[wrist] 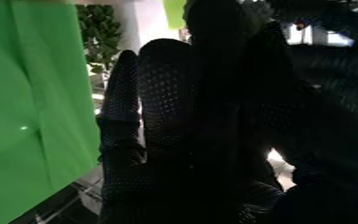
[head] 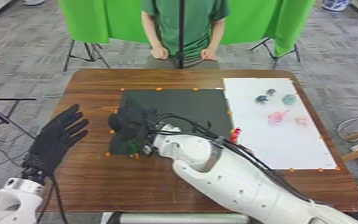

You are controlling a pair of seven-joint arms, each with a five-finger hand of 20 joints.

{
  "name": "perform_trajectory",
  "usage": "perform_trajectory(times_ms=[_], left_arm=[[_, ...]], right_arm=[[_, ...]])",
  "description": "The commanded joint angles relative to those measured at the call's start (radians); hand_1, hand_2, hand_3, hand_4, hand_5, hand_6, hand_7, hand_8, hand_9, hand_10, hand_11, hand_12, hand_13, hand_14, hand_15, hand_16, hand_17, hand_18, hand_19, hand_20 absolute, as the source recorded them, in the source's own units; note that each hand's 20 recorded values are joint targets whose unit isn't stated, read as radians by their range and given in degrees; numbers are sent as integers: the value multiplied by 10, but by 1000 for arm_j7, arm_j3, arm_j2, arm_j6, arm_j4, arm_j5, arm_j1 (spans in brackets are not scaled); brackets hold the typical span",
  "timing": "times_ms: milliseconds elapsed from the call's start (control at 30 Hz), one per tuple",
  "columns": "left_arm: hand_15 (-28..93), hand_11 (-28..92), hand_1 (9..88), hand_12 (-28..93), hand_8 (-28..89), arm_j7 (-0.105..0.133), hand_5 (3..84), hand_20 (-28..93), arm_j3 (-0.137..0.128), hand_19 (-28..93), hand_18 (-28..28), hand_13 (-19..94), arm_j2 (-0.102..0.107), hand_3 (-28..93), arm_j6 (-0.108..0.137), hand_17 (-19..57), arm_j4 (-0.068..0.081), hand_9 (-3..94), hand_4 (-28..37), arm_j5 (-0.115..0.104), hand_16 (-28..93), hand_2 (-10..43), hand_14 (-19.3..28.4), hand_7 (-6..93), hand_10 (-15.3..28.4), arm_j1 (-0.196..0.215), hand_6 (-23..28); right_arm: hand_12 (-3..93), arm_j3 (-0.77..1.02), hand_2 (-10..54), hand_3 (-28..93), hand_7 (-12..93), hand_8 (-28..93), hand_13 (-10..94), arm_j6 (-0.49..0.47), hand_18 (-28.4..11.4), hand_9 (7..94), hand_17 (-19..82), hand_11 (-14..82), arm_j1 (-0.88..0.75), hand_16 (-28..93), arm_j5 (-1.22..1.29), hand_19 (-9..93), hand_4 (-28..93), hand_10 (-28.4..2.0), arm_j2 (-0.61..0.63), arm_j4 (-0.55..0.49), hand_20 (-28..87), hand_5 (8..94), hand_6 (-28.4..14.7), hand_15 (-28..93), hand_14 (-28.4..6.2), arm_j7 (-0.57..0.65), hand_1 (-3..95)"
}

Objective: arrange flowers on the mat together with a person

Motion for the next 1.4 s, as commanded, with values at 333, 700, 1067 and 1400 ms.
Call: perform_trajectory(times_ms=[333,700,1067,1400], left_arm=[[192,143,275,162,-91,-41,279,82,35,391,201,196,17,674,-19,-96,21,202,-254,5,45,-60,114,150,99,-48,31],[193,143,274,163,-91,-43,280,82,36,390,201,196,14,674,-20,-96,21,202,-253,5,45,-58,114,150,99,-49,31],[193,142,273,163,-91,-49,281,83,37,391,201,195,10,671,-26,-97,22,202,-252,9,45,-53,115,148,99,-51,31],[193,144,271,163,-90,-33,281,83,31,390,201,196,1,674,-13,-97,14,202,-252,8,44,-54,115,148,99,-33,32]], right_arm=[[436,22,-95,763,417,-53,744,134,-157,906,218,112,-34,258,-157,650,-283,-34,-70,81,364,741,63,648,-35,9,506],[423,57,-95,769,431,-69,696,46,-161,856,196,103,-43,277,-220,638,-283,-34,-78,69,365,676,59,647,-36,80,480],[241,55,-95,778,364,-65,651,14,-172,742,172,260,-47,219,-203,621,-283,-64,-74,41,371,634,47,663,-50,119,370],[214,49,-95,820,319,-162,635,-4,-178,718,164,264,-26,213,-184,616,-283,-73,-64,7,372,628,43,667,-58,150,324]])
